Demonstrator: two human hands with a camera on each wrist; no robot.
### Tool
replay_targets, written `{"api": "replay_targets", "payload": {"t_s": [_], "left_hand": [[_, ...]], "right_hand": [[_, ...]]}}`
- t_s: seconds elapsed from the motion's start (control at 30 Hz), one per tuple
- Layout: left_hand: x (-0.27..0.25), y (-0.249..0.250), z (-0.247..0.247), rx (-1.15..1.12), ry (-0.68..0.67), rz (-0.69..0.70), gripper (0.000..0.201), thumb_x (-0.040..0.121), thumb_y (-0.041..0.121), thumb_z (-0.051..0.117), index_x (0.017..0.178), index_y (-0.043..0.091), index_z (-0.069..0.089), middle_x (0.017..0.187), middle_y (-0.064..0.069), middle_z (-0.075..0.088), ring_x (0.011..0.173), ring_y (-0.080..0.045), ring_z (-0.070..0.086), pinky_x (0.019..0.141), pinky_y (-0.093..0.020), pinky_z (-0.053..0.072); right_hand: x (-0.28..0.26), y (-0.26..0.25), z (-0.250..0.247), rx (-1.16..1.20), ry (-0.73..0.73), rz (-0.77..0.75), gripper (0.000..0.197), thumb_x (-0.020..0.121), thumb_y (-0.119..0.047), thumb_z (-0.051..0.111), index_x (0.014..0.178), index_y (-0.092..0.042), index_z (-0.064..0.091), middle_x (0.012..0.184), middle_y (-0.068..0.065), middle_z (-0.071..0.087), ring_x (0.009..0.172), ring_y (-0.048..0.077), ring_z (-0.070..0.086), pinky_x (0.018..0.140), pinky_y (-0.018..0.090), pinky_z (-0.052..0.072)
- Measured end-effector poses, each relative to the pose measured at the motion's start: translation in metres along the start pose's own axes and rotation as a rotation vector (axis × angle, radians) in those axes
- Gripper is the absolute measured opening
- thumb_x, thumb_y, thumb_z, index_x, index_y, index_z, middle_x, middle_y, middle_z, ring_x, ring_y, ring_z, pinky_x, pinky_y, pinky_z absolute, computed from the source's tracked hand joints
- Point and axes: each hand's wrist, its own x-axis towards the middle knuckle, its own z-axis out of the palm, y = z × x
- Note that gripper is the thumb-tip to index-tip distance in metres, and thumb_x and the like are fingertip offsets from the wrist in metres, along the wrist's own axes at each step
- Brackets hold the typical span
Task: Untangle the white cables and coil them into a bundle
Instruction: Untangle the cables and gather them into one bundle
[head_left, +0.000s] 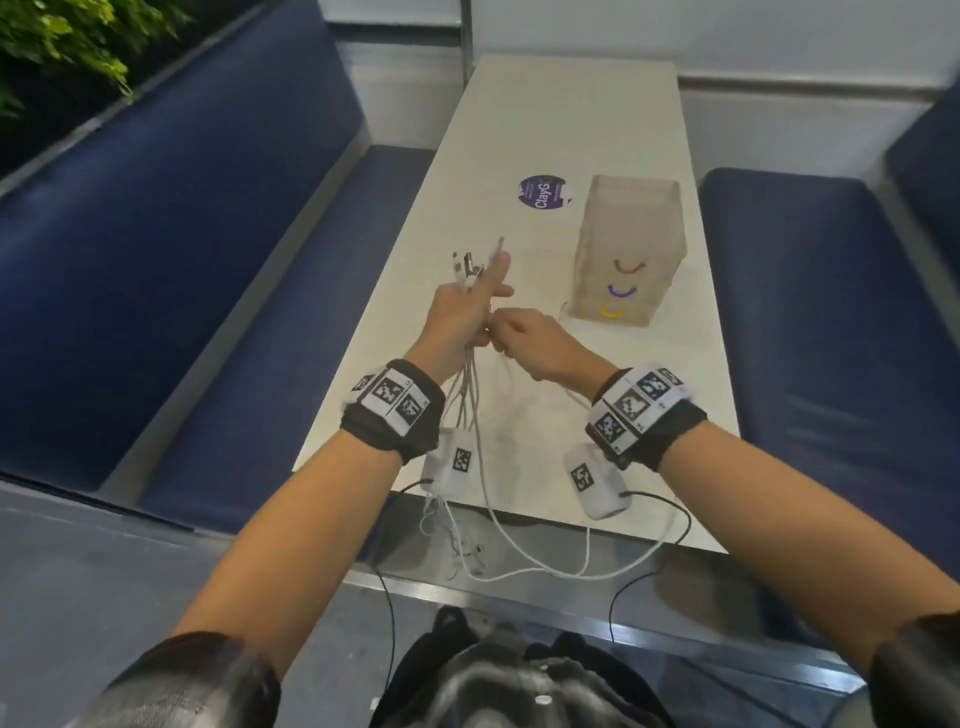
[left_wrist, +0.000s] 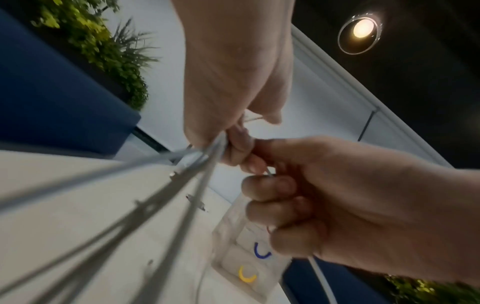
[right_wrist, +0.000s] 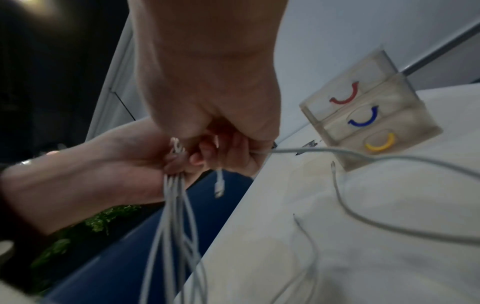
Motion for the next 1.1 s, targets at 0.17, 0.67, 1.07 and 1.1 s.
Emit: {"api": "replay_targets", "payload": {"t_s": [0.17, 0.67, 1.07, 1.1], "left_hand": [[0.0, -0.002, 0.014, 0.101, 0.141, 0.102, 0.041, 0.098, 0.041, 0.057, 0.07, 0.01, 0.057, 0.06, -0.005, 0.052, 0.05, -0.016, 0.049, 0.054, -0.026, 0.043], [-0.019, 0.071, 0.011, -0.398, 0.045, 0.167, 0.048, 0.103, 0.038, 0.048, 0.06, 0.022, 0.034, 0.053, 0.004, 0.022, 0.044, -0.011, 0.016, 0.046, -0.028, 0.01], [-0.009, 0.156, -0.027, -0.658, 0.05, 0.51, 0.058, 0.105, 0.012, 0.032, 0.049, 0.021, 0.037, 0.052, 0.003, 0.024, 0.045, -0.013, 0.017, 0.043, -0.023, 0.016], [-0.009, 0.155, -0.026, -0.622, 0.028, 0.504, 0.056, 0.106, 0.014, 0.033, 0.05, 0.021, 0.036, 0.053, 0.003, 0.022, 0.046, -0.013, 0.016, 0.043, -0.024, 0.016]], "right_hand": [[-0.004, 0.014, 0.018, 0.153, 0.132, 0.014, 0.025, 0.096, -0.036, 0.052, 0.08, -0.017, 0.052, 0.084, 0.001, 0.057, 0.074, 0.015, 0.052, 0.068, 0.03, 0.041], [-0.039, 0.017, 0.037, 0.639, -0.081, 0.03, 0.038, 0.093, -0.032, 0.062, 0.065, -0.014, 0.046, 0.051, 0.0, 0.038, 0.044, 0.015, 0.034, 0.044, 0.025, 0.035], [-0.125, 0.064, 0.116, 0.659, -0.717, 0.37, 0.033, 0.082, -0.041, 0.072, 0.069, -0.014, 0.059, 0.055, 0.006, 0.054, 0.057, 0.018, 0.063, 0.099, 0.052, 0.05], [-0.123, 0.062, 0.11, 0.669, -0.794, 0.346, 0.026, 0.078, -0.037, 0.074, 0.081, -0.013, 0.066, 0.067, 0.007, 0.06, 0.068, 0.016, 0.066, 0.103, 0.052, 0.047]]}}
